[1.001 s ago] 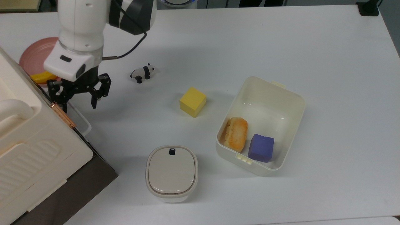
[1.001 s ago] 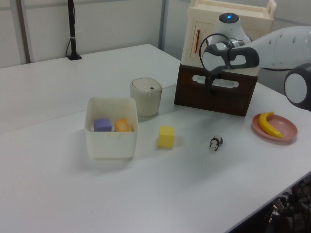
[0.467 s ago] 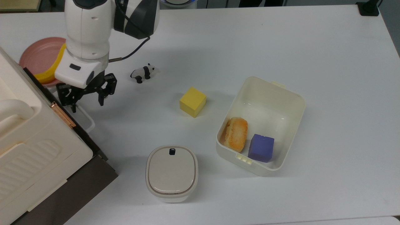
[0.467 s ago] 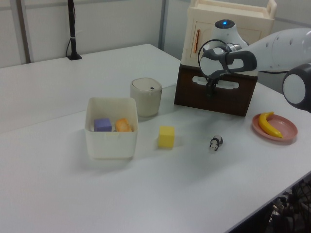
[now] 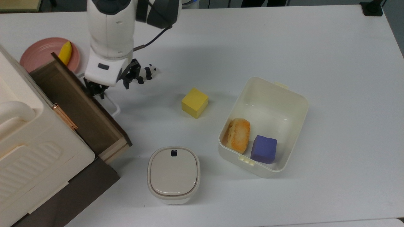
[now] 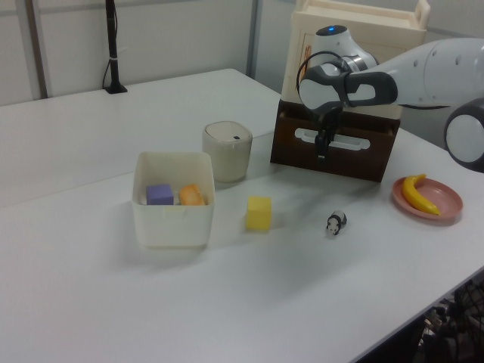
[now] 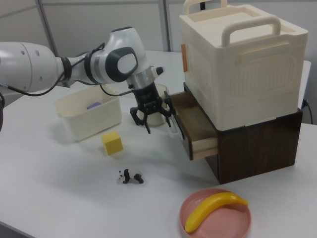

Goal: Slide the drawer open

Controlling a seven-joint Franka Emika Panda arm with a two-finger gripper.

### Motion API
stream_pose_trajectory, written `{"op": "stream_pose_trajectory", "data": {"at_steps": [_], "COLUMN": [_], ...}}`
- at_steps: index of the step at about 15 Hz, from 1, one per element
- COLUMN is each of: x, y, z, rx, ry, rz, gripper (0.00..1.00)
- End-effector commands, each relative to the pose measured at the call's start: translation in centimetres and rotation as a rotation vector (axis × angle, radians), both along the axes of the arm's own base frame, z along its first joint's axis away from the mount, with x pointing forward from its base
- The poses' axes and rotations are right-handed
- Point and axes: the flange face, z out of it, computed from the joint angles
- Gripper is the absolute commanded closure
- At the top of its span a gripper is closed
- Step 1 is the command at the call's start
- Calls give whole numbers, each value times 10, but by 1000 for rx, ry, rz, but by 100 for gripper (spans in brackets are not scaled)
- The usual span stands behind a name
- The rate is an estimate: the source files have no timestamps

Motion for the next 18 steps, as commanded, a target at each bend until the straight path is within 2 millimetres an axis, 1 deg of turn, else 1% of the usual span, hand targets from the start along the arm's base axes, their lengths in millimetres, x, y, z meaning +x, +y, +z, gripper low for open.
{"op": "stream_pose_trajectory", "data": {"at_steps": [1,3,6,8,9,10,11,12,14,16,18], "x": [-17,-20,-20,-21,-24,-28,-33,-37,-42,-48,-53], "y": [57,68,74,76,78,85,95,103,114,126,130], "z": [29,32,29,33,40,50,63,75,92,104,110], "rx": [46,47,49,50,53,61,91,135,195,214,215], "ry": [34,45,50,52,55,59,55,36,-11,-52,-76], "rz": [74,86,92,89,88,89,63,-27,-246,-464,-642], "gripper": [25,24,24,24,24,24,17,8,2,0,0]}}
